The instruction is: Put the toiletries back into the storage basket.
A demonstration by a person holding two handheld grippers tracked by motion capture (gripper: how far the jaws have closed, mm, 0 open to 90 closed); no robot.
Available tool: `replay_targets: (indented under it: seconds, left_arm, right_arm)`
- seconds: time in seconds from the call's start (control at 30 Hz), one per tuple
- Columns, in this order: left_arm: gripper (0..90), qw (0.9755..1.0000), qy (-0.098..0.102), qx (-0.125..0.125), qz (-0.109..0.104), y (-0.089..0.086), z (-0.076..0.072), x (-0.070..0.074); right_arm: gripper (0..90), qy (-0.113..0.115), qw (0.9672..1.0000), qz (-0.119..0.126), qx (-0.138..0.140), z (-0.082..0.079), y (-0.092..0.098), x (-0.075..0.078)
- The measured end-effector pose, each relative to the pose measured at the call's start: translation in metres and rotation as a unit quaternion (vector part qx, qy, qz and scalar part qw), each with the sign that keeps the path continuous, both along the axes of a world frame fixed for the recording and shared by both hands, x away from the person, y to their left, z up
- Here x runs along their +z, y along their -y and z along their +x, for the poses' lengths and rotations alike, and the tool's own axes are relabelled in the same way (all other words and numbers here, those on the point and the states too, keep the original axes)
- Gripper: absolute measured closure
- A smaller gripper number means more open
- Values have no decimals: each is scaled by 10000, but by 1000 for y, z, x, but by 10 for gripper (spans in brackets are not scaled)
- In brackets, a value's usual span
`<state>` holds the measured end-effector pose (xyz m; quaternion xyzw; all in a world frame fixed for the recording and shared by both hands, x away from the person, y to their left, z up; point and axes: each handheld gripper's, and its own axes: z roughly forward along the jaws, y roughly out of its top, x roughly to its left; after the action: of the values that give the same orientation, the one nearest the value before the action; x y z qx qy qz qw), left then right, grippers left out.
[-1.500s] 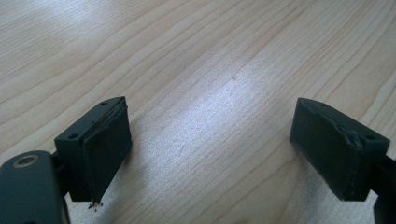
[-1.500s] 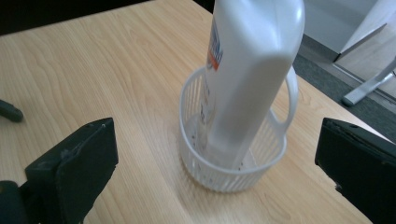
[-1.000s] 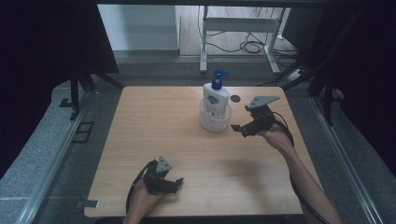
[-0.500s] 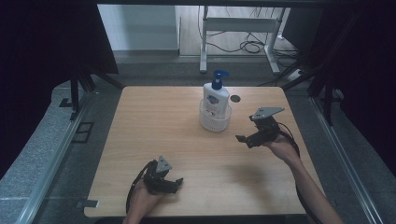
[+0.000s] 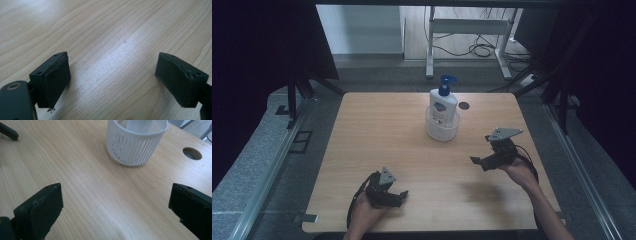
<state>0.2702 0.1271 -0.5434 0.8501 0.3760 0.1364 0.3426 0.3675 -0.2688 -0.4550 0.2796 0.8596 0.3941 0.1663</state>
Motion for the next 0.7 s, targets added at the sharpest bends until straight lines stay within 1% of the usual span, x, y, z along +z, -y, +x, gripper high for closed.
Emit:
replay_targets:
  seconds: [0.23, 0.4, 0.53, 0.7]
  left_arm:
    - [120, 10000, 1, 10, -13, 0, 0, 0]
    - [120, 10000, 4, 14, -22, 0, 0, 0]
    - [120, 10000, 6, 21, -29, 0, 0, 0]
    - [120, 10000, 6, 20, -26, 0, 0, 0]
  right_arm:
    - [0, -21, 9999, -37, -97, -15, 7, -16]
    - [0, -92, 9999, -36, -128, -24, 10, -28]
    - [0, -161, 9997, 25, -158, -32, 13, -38]
    - [0, -236, 9995, 2, -199, -39, 17, -51]
